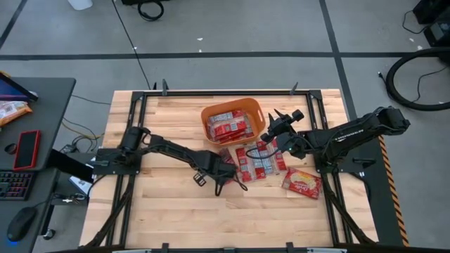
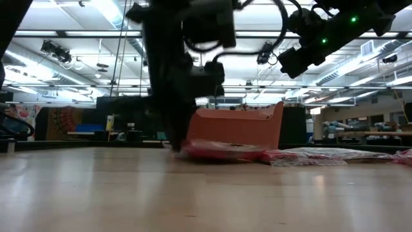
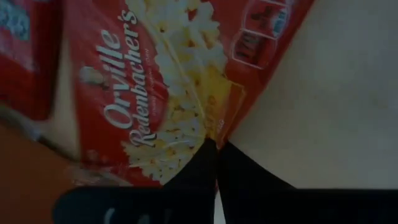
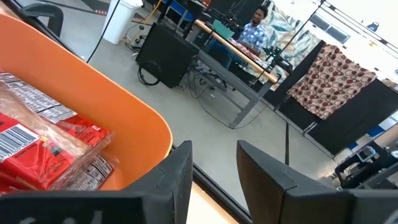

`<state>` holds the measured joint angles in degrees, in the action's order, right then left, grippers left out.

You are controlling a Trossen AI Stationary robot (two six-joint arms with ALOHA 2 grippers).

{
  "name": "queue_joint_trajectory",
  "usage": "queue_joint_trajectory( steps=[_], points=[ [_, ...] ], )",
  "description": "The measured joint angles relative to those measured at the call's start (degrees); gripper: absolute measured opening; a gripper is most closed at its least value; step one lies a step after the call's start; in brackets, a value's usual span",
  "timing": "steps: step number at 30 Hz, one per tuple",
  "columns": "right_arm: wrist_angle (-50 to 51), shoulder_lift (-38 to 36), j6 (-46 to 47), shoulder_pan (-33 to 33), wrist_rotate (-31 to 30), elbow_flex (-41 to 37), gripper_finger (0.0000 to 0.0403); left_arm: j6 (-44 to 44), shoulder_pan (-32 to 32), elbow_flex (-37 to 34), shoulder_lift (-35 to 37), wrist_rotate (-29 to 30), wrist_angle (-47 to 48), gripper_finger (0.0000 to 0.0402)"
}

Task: Sort popcorn bags into baskets
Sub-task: Put the red popcorn bag into the orange bin

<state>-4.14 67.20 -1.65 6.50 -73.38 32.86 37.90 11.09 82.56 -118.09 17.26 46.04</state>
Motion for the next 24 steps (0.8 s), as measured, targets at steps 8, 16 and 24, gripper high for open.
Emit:
queue_joint_trajectory(
  steps=[8,16,24],
  points=[
    [-0.1,0.0,0.0,0.0,0.0,0.0,0.0130,-6.0,0.0,8.8,5.3,-0.5,6.3,0.0010],
    [0.0,0.0,0.0,0.0,0.0,0.0,0.0130,-11.8,-1.9,17.8,8.9,3.1,6.2,0.0010],
    [-0.1,0.0,0.1,0.0,0.0,0.0,0.0130,-25.5,-12.0,18.2,7.2,4.7,9.6,0.0010]
  ],
)
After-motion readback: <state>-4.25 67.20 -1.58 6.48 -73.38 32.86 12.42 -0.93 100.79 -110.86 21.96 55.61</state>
